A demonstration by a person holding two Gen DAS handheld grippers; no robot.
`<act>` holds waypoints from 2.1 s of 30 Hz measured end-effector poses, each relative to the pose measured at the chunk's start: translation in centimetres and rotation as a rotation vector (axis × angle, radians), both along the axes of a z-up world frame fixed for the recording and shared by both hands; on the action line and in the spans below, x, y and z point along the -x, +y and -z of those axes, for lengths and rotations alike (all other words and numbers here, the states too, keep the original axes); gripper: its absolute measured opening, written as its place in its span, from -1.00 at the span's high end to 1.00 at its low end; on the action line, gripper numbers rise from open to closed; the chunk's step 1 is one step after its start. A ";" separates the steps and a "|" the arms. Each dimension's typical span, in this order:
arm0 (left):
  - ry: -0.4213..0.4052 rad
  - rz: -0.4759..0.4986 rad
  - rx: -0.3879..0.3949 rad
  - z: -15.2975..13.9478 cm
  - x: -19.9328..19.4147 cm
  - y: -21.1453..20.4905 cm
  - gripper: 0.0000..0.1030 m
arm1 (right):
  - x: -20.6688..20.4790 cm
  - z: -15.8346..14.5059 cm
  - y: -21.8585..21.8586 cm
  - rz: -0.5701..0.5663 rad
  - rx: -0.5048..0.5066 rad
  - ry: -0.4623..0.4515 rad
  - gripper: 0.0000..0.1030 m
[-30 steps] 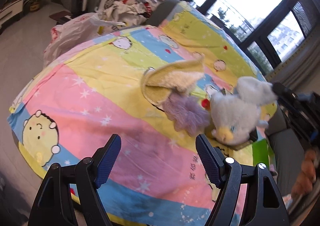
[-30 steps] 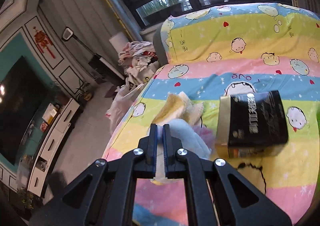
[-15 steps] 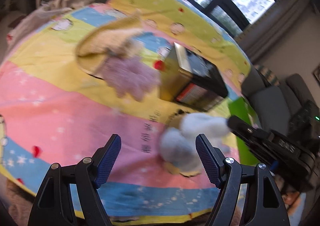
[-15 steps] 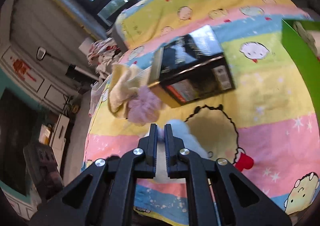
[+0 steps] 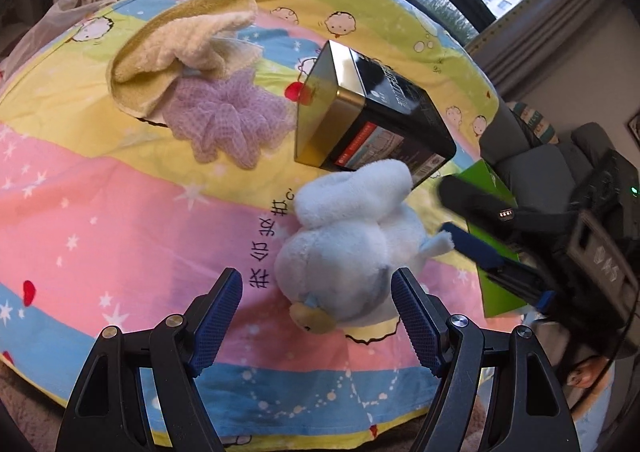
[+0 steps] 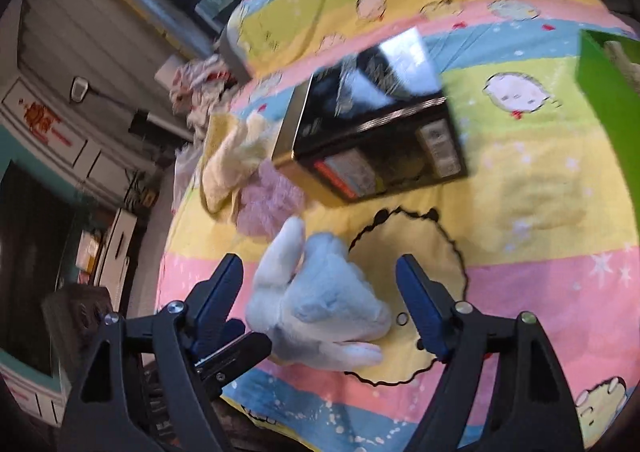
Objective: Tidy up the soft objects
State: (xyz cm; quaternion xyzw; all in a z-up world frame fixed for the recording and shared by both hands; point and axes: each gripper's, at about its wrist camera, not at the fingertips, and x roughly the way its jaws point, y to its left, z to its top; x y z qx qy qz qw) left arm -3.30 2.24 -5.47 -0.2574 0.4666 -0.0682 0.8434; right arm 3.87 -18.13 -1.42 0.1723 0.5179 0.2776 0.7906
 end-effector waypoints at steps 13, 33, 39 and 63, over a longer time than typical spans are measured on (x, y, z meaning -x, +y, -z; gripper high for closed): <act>-0.027 0.024 -0.016 0.8 -0.2 -1.7 -0.25 | 0.0 3.1 1.5 -0.080 -0.011 0.032 -0.24; -0.378 0.299 -0.120 -12.3 -4.2 -14.1 -0.24 | 0.1 -8.8 -12.8 0.251 -0.120 -0.285 -0.22; -0.444 0.431 -0.119 -13.9 -8.1 -20.6 -0.24 | -1.2 -10.2 -19.7 0.395 -0.119 -0.332 -0.22; -0.218 0.663 -0.074 -4.3 -19.6 -35.3 -0.24 | -7.8 -0.9 -31.6 0.756 -0.048 -0.077 -0.17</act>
